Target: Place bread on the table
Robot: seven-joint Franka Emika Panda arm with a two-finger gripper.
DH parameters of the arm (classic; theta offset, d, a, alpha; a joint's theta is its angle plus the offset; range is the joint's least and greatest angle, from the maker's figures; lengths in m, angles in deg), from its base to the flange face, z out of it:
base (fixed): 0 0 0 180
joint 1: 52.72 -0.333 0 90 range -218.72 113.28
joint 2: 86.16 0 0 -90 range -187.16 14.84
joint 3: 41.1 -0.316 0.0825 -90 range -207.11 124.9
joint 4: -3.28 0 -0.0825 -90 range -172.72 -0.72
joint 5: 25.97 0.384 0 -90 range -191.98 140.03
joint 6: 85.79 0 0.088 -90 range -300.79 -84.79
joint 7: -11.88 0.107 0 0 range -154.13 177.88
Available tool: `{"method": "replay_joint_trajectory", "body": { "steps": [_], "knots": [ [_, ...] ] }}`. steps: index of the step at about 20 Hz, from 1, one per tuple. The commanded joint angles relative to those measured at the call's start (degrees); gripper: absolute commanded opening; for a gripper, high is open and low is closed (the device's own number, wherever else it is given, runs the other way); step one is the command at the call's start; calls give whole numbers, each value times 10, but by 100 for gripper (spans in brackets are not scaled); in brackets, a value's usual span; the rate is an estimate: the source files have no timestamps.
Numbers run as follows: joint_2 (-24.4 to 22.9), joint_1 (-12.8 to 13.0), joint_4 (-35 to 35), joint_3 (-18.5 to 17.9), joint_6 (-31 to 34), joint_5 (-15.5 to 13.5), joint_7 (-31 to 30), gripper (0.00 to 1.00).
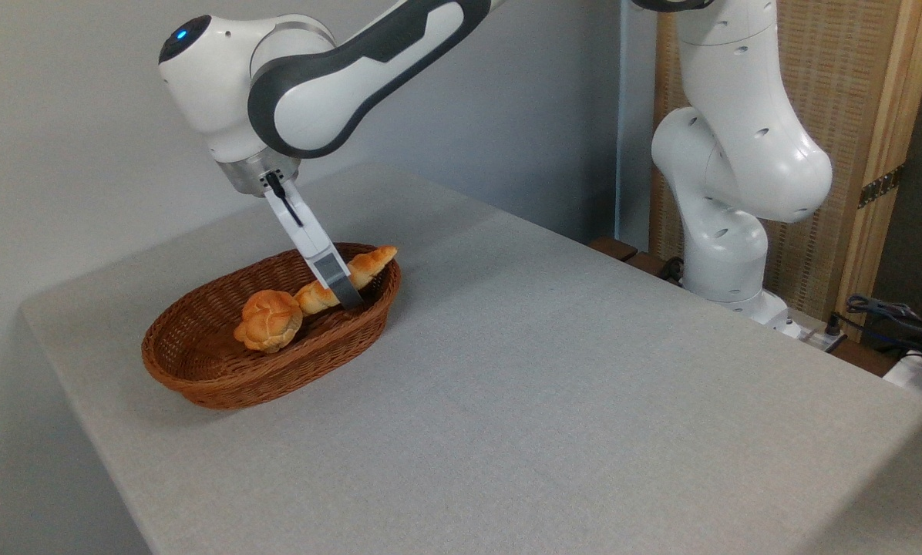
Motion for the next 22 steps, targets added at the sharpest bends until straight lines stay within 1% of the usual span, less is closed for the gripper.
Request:
{"method": "replay_joint_trajectory", "body": {
  "steps": [1,11,14,18,20,22],
  "knots": [
    [-4,2,3,-3,10,5,-5,43],
    [-19,-1,11,-8,10,1,-5,44],
    [-27,-4,26,-10,10,-2,-4,44],
    [-46,-5,35,-39,10,-4,-5,44],
    [-63,-4,36,-62,10,-14,-5,44],
    [-77,-5,42,-80,10,-15,-4,44]
  ]
}}
